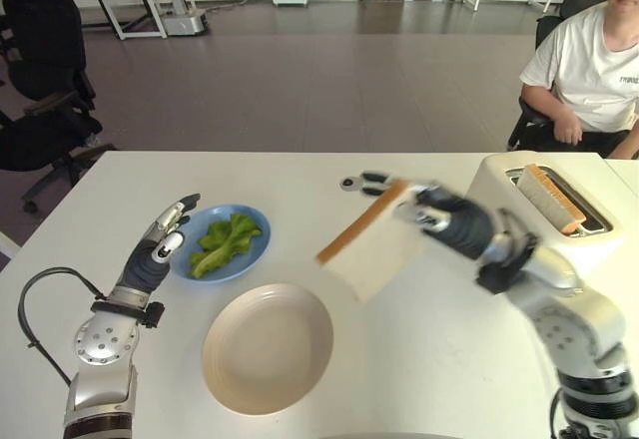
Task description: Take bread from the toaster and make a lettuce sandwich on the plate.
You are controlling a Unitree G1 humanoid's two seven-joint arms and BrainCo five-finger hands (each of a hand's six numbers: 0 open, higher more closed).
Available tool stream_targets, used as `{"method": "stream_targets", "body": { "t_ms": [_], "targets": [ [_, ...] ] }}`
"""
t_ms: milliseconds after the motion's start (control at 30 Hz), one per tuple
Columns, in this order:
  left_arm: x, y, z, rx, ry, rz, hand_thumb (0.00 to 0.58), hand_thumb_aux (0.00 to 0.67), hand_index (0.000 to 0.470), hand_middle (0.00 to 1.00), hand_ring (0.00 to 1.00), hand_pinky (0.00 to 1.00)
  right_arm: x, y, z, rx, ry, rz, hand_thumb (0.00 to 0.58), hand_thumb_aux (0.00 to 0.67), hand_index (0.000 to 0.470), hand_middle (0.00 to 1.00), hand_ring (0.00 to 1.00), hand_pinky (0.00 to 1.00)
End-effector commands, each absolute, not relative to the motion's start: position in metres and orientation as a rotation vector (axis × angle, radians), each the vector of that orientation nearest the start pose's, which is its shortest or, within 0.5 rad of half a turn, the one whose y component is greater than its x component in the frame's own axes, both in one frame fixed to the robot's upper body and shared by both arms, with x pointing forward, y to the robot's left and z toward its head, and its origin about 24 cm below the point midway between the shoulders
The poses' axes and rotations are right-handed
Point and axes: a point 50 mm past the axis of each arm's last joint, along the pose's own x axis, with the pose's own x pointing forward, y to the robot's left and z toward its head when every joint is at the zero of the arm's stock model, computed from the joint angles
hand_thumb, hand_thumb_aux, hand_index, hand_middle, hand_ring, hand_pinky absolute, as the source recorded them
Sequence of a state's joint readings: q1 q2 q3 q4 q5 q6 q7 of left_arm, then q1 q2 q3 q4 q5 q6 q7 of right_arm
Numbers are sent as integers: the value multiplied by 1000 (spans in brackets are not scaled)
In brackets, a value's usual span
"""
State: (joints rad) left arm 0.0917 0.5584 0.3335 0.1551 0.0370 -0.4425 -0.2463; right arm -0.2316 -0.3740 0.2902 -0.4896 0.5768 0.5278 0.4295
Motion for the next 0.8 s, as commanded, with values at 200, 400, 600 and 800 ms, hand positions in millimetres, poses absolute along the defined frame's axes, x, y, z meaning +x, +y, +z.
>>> {"method": "stream_targets", "body": {
  "t_ms": [200,400,600,800],
  "targets": [
    [231,319,81,1013,-137,62,0,0,0,0,0,0,220,-7,66,-183,72,1095,580,670,470,0,0,0],
    [241,316,67,1237,-74,36,0,0,0,0,0,0,216,-2,63,-347,-82,1069,0,0,0,0,0,0],
    [244,325,48,1390,84,0,234,152,107,0,0,0,227,-18,80,-372,-204,974,0,0,0,0,0,0],
    [246,334,42,1421,179,6,500,420,295,0,0,0,233,-40,87,-393,-242,894,0,0,0,0,0,0]
  ]
}}
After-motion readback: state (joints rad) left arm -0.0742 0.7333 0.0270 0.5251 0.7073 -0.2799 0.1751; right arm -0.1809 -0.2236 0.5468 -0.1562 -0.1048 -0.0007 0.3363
